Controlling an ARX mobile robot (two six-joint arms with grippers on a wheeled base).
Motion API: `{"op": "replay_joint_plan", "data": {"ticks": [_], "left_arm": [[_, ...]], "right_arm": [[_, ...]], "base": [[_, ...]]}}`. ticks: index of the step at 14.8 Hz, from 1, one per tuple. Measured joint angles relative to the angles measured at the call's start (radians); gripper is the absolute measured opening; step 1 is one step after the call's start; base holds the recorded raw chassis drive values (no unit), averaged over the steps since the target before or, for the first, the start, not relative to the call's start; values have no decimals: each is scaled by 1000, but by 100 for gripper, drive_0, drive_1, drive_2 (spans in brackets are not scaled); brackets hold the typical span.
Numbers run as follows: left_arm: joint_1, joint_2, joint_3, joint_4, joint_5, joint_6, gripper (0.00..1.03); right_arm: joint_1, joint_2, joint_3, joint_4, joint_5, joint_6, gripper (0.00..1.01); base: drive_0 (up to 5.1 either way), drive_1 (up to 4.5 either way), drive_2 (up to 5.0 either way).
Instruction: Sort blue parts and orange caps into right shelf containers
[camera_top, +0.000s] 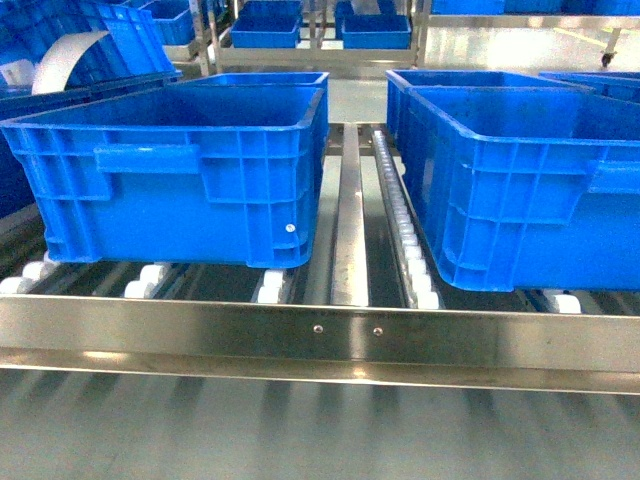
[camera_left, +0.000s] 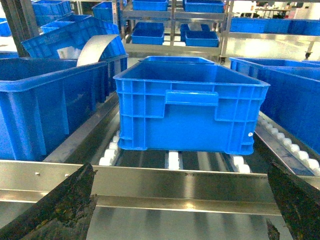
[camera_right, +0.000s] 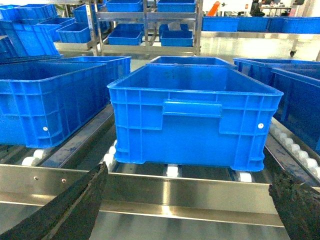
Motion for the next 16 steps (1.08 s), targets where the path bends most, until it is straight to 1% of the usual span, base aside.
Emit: {"op": "replay_joint_plan", "data": {"ticks": [16], "left_arm": [[0, 0, 0, 0, 0, 0, 98]], "right_arm": [[0, 0, 0, 0, 0, 0, 98]], "base": [[0, 0, 0]]}}
